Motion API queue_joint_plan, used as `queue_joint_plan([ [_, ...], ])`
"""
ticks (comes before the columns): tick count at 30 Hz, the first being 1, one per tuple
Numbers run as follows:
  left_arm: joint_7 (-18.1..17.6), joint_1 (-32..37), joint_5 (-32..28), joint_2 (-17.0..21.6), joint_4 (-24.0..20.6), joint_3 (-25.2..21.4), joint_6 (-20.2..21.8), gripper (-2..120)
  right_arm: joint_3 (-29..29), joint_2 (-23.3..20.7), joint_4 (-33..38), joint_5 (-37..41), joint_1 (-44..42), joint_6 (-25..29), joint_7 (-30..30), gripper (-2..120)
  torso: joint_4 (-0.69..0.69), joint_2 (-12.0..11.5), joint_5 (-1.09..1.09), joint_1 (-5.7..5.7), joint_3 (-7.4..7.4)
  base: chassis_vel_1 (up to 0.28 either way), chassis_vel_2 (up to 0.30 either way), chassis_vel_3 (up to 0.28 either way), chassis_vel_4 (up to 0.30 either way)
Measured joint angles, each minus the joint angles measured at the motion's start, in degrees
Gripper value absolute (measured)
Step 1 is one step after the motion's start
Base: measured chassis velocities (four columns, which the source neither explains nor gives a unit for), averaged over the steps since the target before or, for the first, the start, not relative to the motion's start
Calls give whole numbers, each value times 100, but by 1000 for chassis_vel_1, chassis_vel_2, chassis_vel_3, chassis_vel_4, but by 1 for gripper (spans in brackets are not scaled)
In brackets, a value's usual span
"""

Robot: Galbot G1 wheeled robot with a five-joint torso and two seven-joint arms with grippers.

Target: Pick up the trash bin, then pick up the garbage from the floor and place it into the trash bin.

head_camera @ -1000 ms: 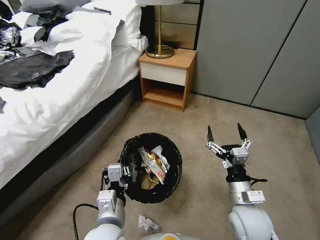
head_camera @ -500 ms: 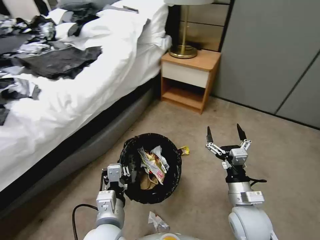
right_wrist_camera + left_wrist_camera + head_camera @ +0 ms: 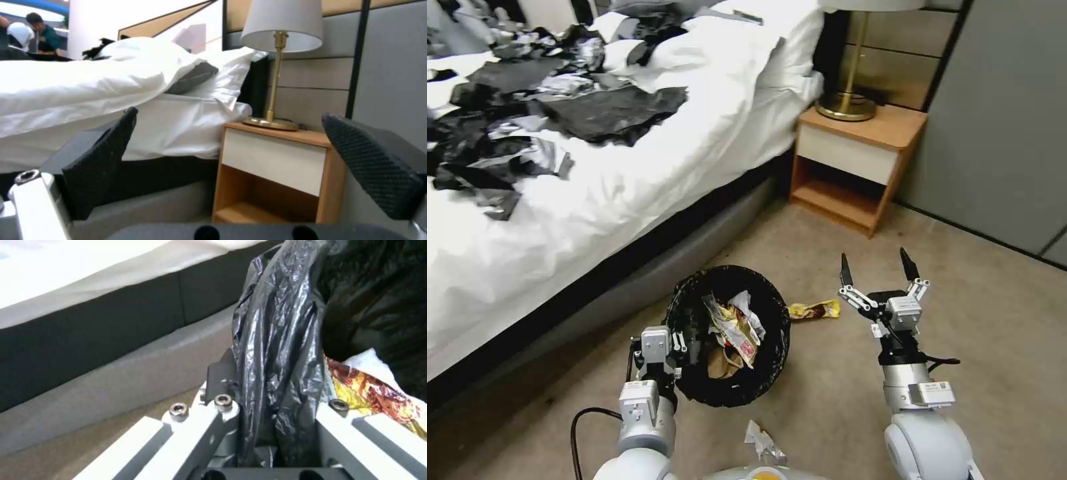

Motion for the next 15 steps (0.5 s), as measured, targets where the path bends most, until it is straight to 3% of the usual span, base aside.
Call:
queue_joint_plan([
  [15, 6, -21, 7, -9, 16, -9, -14, 2, -15, 11, 0, 238, 10, 200, -161, 100, -1, 0, 0, 0, 0, 0, 0, 0, 0],
])
